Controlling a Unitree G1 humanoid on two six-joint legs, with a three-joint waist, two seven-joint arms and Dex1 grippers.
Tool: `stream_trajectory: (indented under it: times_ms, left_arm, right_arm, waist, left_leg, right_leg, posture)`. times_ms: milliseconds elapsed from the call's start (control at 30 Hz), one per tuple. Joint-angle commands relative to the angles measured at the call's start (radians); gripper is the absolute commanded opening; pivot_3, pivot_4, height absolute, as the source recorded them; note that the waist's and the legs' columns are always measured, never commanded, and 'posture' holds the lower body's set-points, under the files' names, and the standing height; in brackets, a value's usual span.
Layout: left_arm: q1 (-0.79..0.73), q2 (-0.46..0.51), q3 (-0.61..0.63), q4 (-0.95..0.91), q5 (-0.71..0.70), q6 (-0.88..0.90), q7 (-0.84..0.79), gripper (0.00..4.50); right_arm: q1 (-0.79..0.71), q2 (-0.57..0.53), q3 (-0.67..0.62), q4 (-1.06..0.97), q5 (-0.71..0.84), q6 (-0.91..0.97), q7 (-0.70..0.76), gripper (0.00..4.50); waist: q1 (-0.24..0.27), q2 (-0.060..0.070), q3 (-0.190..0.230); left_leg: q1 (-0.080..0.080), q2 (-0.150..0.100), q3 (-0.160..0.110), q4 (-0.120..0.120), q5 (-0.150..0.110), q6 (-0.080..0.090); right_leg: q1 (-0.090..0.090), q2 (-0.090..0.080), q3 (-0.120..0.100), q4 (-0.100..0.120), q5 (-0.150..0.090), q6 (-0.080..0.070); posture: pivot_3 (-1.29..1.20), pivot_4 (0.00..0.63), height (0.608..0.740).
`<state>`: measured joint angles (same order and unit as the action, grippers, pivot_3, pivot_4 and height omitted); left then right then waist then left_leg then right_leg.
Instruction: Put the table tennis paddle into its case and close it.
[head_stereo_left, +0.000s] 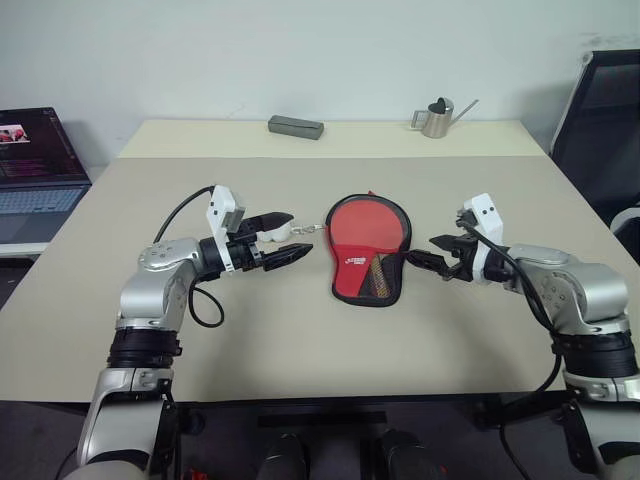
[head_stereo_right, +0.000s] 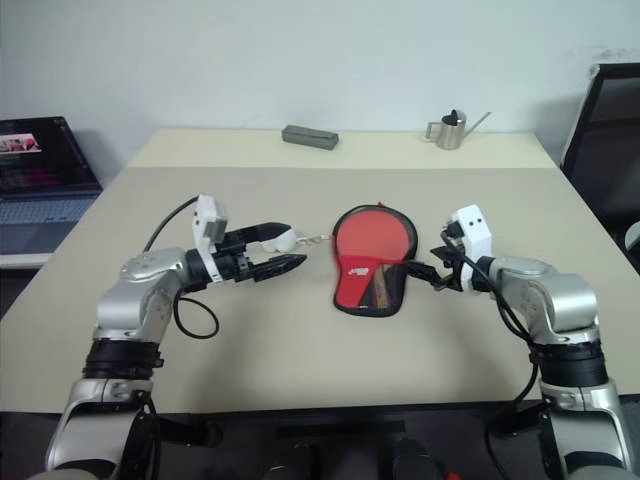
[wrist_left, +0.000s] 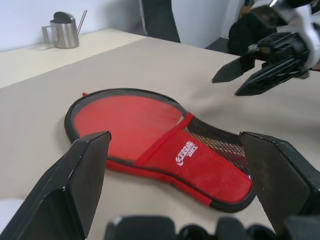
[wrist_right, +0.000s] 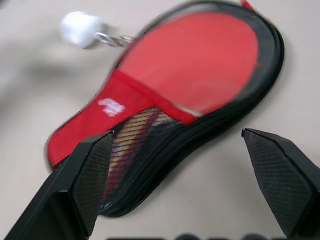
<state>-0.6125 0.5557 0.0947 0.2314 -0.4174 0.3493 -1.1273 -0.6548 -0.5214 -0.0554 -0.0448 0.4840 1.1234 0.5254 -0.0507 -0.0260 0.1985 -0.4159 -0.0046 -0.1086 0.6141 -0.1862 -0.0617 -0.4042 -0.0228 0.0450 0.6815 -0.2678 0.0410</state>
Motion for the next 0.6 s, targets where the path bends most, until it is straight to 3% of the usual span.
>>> stream_trajectory:
  times_ms: [33,333,600]
  left_arm:
    - [0.006,0.028,0.026,-0.08,-0.033,0.019,0.002,4.5]
    - [0.001,0.043,0.019,-0.105,-0.045,0.037,0.016,4.5]
    - [-0.014,0.034,0.004,-0.095,-0.044,0.03,0.024,4.5]
  right_arm:
    - [-0.037,0.015,-0.022,-0.009,0.001,0.054,-0.044,4.47]
    - [-0.048,0.123,-0.006,0.02,-0.008,0.074,-0.12,4.47]
    - [-0.074,0.162,0.043,0.191,-0.09,-0.058,-0.126,4.47]
  waist:
    - [0.0,0.0,0.0]
    - [-0.004,0.0,0.0]
    - [-0.006,0.0,0.0]
  left_leg:
    - [0.0,0.0,0.0,0.0,0.0,0.0]
    - [0.0,0.0,0.0,-0.001,0.0,0.0]
    - [0.0,0.0,0.0,-0.001,0.0,0.0]
  right_leg:
    - [0.0,0.0,0.0,0.0,0.0,0.0]
    - [0.0,0.001,0.0,0.0,0.0,0.0]
    - [0.0,0.001,0.0,0.0,0.0,0.0]
  posture:
    - [0.0,0.15,0.74]
    - [0.0,0.15,0.74]
    - [0.0,0.15,0.74]
